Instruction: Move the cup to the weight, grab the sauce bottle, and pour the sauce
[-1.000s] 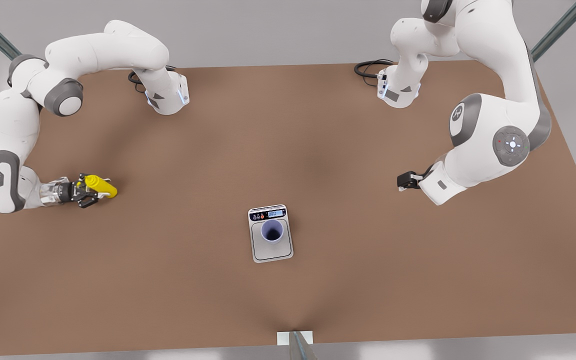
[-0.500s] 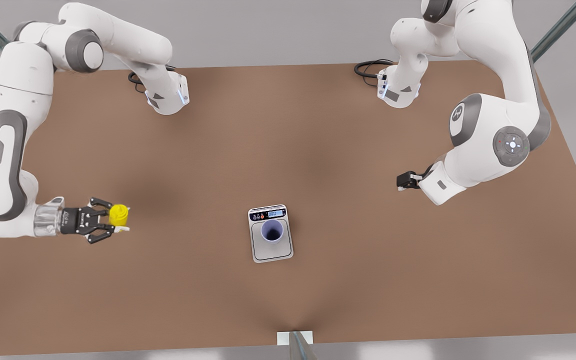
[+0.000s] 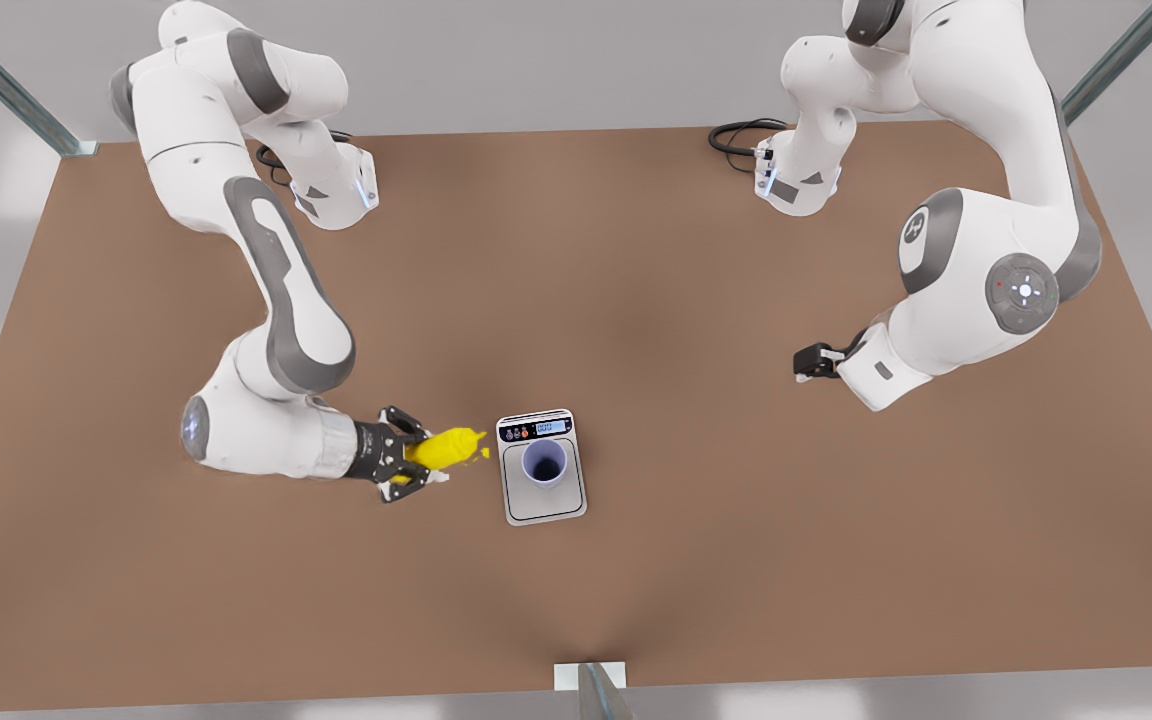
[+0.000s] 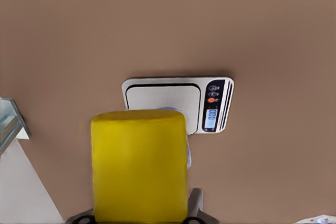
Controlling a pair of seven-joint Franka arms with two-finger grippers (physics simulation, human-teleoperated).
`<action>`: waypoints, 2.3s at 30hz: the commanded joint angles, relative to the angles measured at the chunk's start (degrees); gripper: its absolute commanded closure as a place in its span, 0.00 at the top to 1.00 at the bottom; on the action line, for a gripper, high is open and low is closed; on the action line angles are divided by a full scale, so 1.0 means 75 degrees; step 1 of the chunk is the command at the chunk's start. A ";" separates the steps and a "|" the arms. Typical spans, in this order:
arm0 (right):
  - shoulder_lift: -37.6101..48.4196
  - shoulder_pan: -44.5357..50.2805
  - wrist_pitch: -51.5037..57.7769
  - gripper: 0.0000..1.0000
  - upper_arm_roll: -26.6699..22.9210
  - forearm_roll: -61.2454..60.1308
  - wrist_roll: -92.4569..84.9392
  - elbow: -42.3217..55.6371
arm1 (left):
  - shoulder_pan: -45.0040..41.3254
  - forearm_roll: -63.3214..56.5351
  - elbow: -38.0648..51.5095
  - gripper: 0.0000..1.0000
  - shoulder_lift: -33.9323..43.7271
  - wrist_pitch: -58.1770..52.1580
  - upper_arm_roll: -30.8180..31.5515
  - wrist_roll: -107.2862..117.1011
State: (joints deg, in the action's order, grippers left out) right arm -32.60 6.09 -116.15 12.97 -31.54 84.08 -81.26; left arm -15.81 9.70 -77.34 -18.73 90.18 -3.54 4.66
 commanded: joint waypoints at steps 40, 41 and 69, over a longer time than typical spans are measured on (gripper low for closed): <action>-0.1805 0.0641 -0.1868 0.21 0.1786 0.9854 0.1739 0.0709 | -0.0001 0.0078 0.0000 1.00 -0.0058 0.0012 -0.0020 0.0000; -0.1794 0.0641 -0.1868 0.21 0.1786 0.9878 0.1739 0.0674 | -0.0001 0.0078 0.0000 1.00 -0.0058 0.0012 -0.0020 0.0000; 0.0433 -0.1362 -0.2080 0.21 0.0275 -0.1301 -0.4107 -0.1587 | -0.0001 0.0359 0.0011 1.00 -0.0093 0.0000 0.0003 0.0059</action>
State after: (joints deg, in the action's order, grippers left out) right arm -29.43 -4.45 -128.80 12.76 -42.90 48.94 -93.08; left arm -15.83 11.86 -77.34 -19.51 90.26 -3.60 5.17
